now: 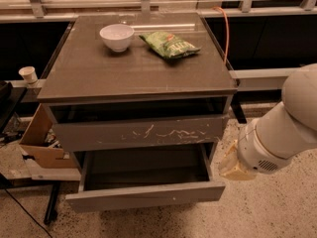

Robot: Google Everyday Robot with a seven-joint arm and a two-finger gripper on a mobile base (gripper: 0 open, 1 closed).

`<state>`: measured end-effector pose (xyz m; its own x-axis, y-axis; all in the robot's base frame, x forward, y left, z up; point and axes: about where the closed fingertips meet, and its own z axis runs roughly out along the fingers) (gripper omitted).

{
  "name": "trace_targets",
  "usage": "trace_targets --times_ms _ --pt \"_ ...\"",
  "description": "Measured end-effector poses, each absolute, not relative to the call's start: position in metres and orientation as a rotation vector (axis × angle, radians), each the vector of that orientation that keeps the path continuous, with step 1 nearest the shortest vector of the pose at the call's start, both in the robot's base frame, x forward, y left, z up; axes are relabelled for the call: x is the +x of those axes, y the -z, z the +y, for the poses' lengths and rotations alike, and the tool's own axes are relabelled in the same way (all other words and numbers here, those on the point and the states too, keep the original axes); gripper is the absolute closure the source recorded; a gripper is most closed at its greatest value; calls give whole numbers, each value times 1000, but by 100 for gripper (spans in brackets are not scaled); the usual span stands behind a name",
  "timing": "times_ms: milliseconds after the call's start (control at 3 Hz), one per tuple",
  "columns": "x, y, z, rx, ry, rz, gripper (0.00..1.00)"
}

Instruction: Close middle drawer

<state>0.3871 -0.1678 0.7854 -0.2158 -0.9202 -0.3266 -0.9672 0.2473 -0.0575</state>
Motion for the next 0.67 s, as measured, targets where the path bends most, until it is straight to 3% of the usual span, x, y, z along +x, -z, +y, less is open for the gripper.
trace_targets --times_ms 667 --pt "389 -734 -175 -1766 -194 2209 100"
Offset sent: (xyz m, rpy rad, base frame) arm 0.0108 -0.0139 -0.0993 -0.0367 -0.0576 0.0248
